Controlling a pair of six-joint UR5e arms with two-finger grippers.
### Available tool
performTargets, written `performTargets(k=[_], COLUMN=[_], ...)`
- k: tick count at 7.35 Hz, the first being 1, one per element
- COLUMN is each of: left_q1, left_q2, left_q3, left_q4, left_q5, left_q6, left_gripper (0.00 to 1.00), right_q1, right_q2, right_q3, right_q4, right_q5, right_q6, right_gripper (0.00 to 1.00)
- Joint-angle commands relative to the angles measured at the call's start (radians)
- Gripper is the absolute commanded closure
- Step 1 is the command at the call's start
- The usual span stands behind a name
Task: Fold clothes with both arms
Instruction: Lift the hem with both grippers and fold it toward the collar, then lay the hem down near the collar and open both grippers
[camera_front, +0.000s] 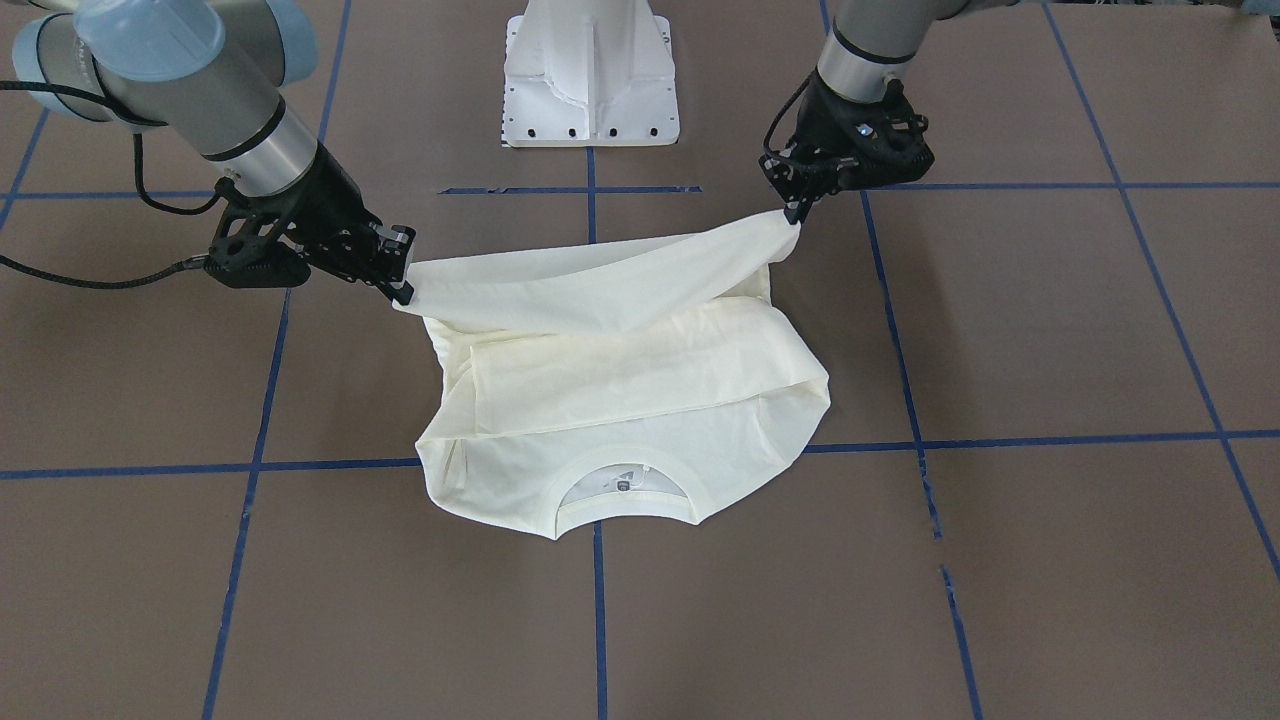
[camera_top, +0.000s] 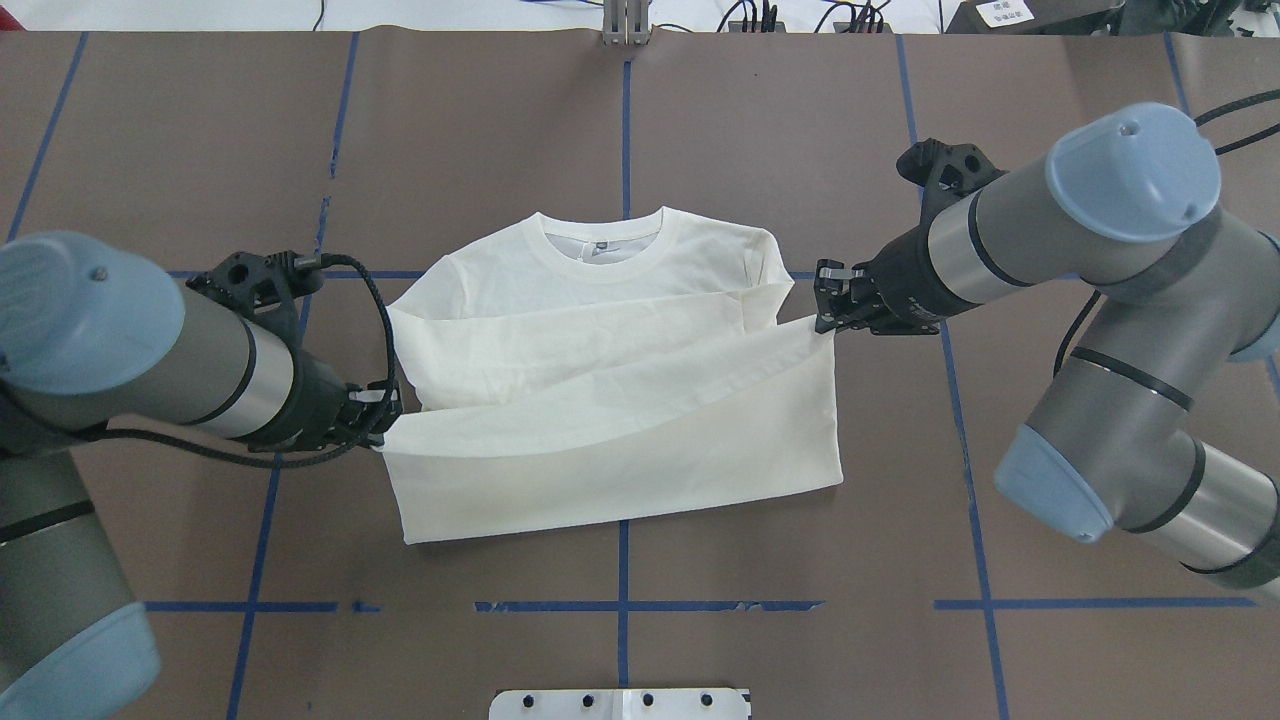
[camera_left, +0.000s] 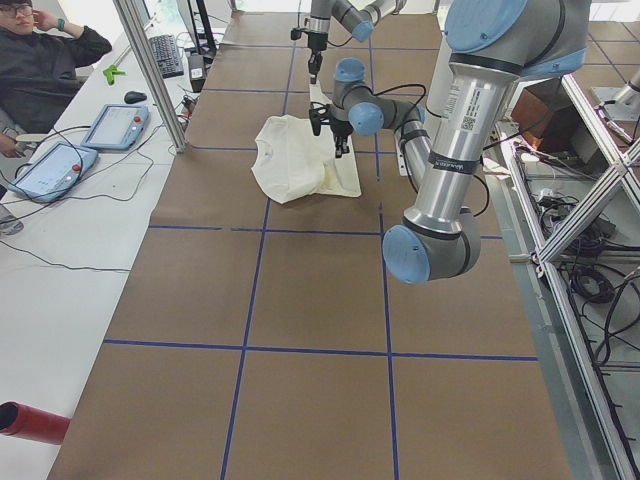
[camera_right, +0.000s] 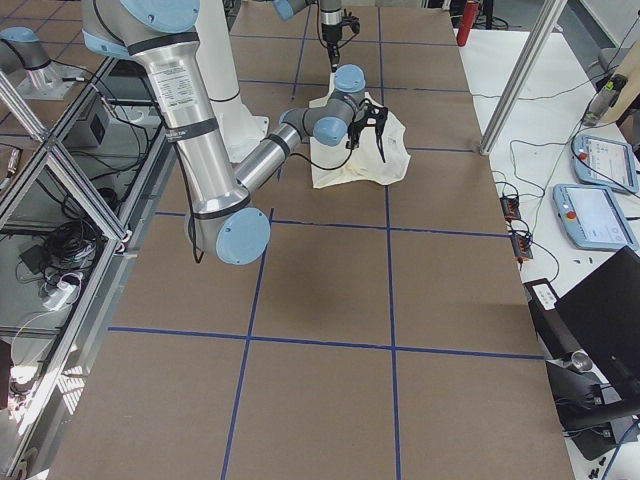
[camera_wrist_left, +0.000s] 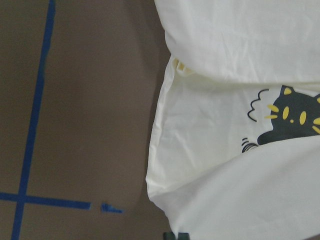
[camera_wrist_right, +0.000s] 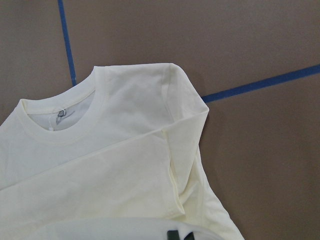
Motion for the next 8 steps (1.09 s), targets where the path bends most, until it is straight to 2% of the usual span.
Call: performTargets(k=[1,2,3,5,6,8], left_q1=[-0.081,-0.104,-0.111,-0.115,-0.115,-0.115], left_q2=[-0.026,-0.067,-0.117,-0.138,-0.141,-0.142], left_q3=[0.118,0.177,0.267,0.429,0.473,0.503], left_q4=[-0.011,-0.020,-0.049,-0.210,-0.247,-0.275], left_q5=[0.000,0.001,0.003,0.007,0.009,0.046], left_q6=[0.079,0.080,0.079,0.079,0.077,0.079], left_gripper=[1.00,1.00,1.00,1.00,1.00,1.00], right_q1=[0.026,0.034,0.051,0.061,0.061,0.063], right_q2=[0.107,0.170,0.201,0.246,0.269,0.269], right_q3=[-0.152,-0.253,-0.310,-0.416,-0.485,-0.527], right_q4=[0.001,0.001,0.002,0.046,0.091,0.123], right_q5=[-0.006,-0.018,-0.018,-0.021,-0.023,-0.023], right_q6=[-0.006,-0.023,-0.032,-0.034,-0.034,-0.034], right_gripper=[1.00,1.00,1.00,1.00,1.00,1.00])
